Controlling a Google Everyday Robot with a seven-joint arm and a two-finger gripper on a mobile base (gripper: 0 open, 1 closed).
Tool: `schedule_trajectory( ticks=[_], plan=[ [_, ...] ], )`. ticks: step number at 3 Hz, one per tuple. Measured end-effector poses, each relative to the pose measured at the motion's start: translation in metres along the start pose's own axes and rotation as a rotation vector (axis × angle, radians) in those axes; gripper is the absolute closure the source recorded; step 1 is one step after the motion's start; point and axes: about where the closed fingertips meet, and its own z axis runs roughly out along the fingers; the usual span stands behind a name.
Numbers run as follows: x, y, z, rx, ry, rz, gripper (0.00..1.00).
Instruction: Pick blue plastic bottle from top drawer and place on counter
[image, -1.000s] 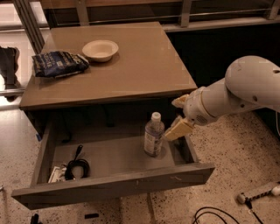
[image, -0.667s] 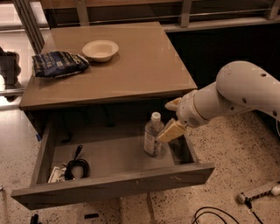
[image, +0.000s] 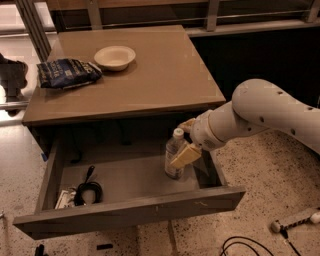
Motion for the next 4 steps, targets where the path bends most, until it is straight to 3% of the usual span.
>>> schedule_trajectory(
  ticks=[2,4],
  plan=[
    [0.001,0.005,0.022,-0.018,-0.032,-0.028,0.14],
    [0.011,-0.004,0.04,0.021,-0.025,-0.072,0.15]
  ],
)
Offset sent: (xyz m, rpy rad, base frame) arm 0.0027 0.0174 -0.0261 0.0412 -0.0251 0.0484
